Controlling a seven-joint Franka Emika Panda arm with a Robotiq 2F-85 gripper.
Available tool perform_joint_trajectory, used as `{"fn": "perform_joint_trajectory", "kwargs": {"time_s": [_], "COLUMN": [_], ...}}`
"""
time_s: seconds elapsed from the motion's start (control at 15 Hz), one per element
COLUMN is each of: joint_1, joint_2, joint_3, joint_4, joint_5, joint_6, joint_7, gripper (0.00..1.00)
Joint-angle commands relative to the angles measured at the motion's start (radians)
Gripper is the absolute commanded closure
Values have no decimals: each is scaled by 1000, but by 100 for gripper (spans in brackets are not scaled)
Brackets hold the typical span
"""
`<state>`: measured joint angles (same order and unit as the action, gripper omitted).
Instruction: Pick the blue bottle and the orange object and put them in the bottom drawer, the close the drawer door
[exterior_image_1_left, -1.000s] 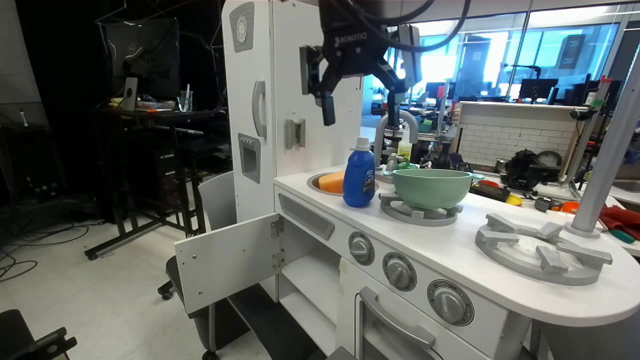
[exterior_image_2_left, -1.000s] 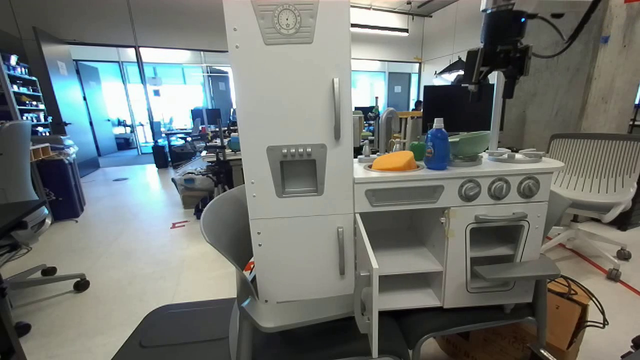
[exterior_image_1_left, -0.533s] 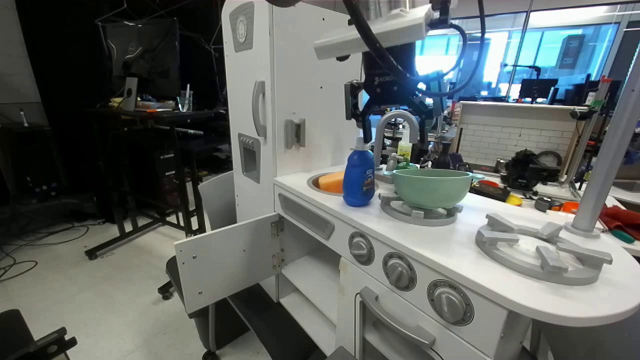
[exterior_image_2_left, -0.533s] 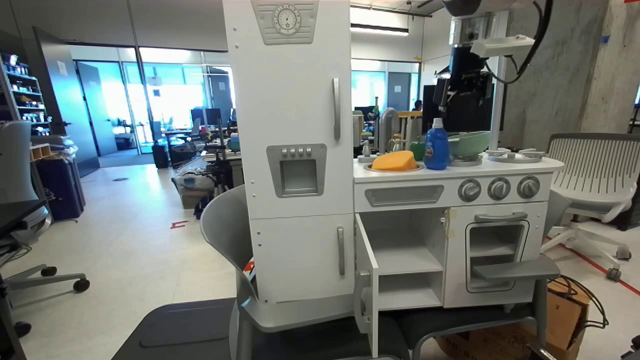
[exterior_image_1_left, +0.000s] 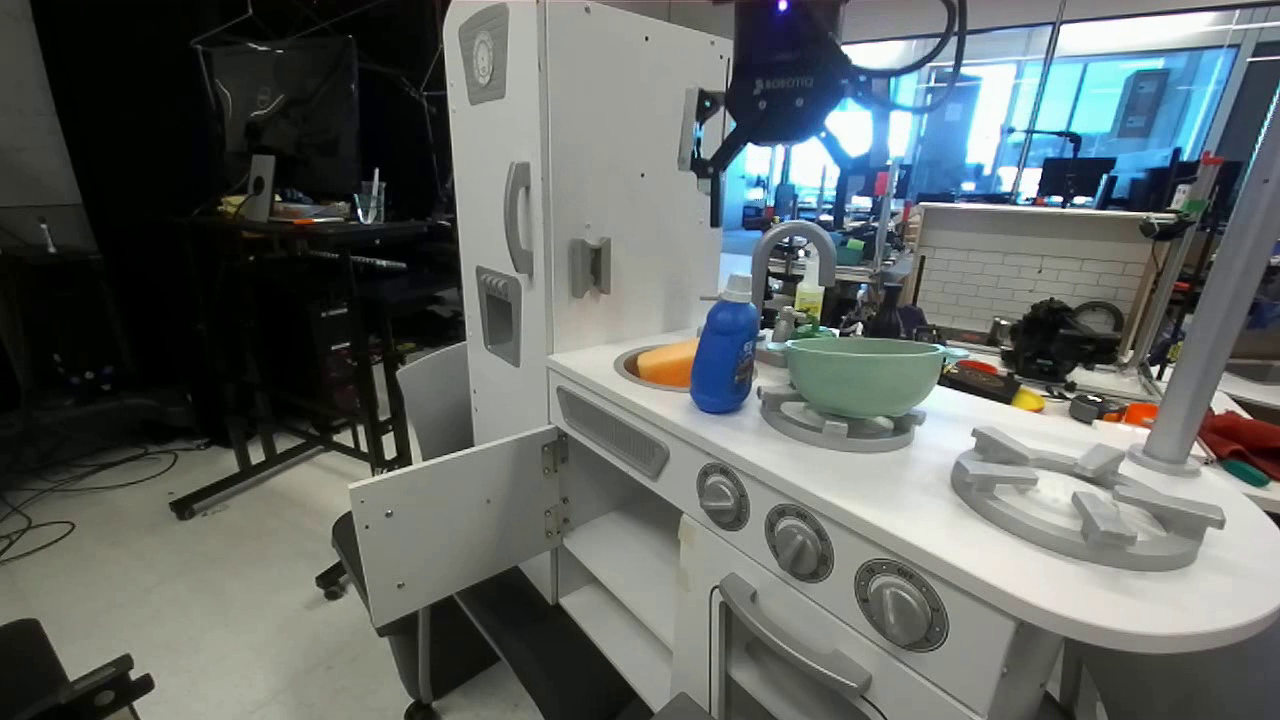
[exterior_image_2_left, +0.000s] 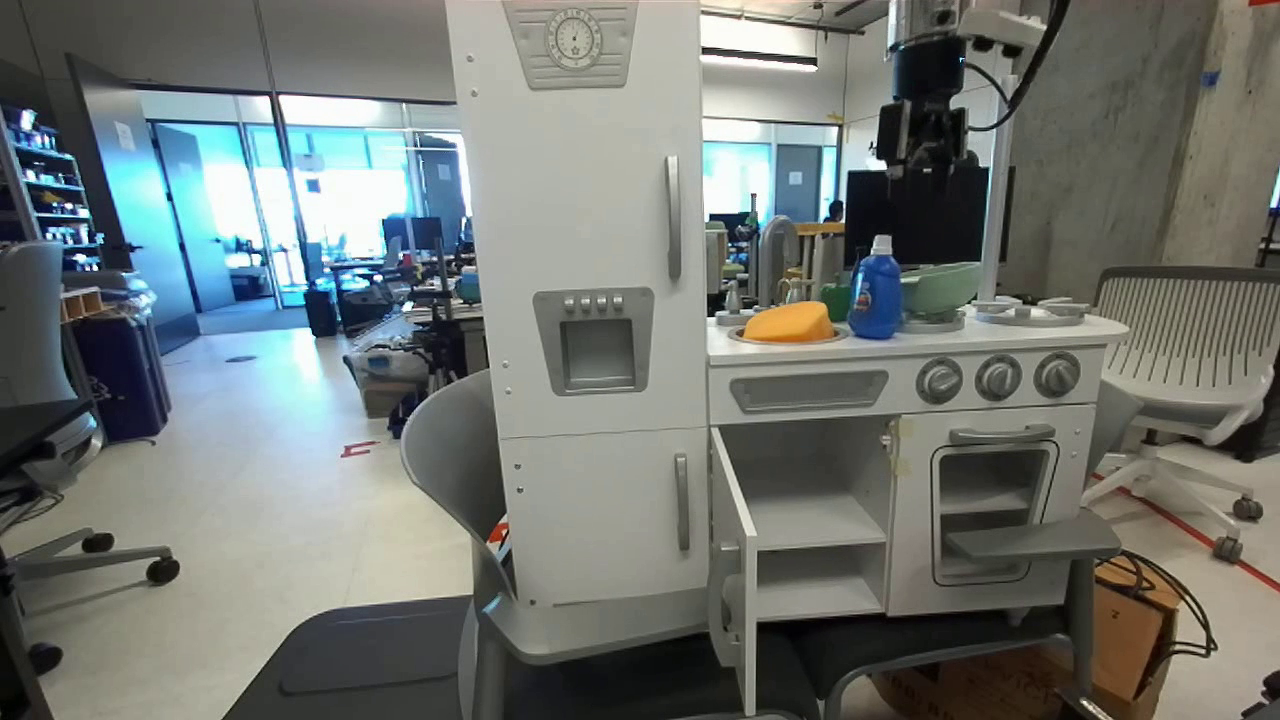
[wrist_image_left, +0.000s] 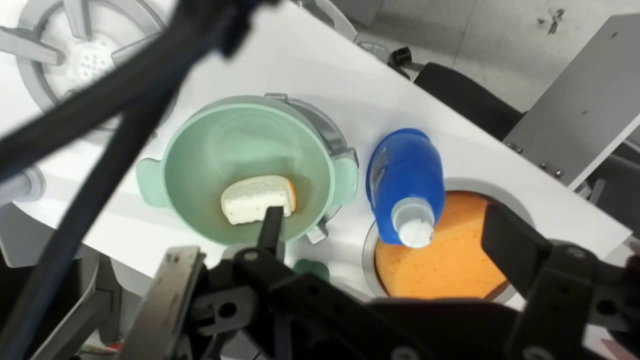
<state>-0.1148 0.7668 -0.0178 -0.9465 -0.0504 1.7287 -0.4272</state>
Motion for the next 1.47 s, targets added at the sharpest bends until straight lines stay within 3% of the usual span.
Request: {"fn": "perform_joint_trajectory", "kwargs": {"time_s": [0.0,0.2,0.53,1.07,1.4], "joint_1": [-19,-8,21,31,47], "joint_2": [102,190,296,309,349], "joint_3": [12,4,-3,-2,4], "joint_4": [244,357,414,461,463], "joint_5": [-1,-14,-19,-13,0], "joint_6": [-225,-327,-293,-272,-192], "joint_7": [-112,-143,-115,-127,-76], "gripper": [0,0,0,0,0]}}
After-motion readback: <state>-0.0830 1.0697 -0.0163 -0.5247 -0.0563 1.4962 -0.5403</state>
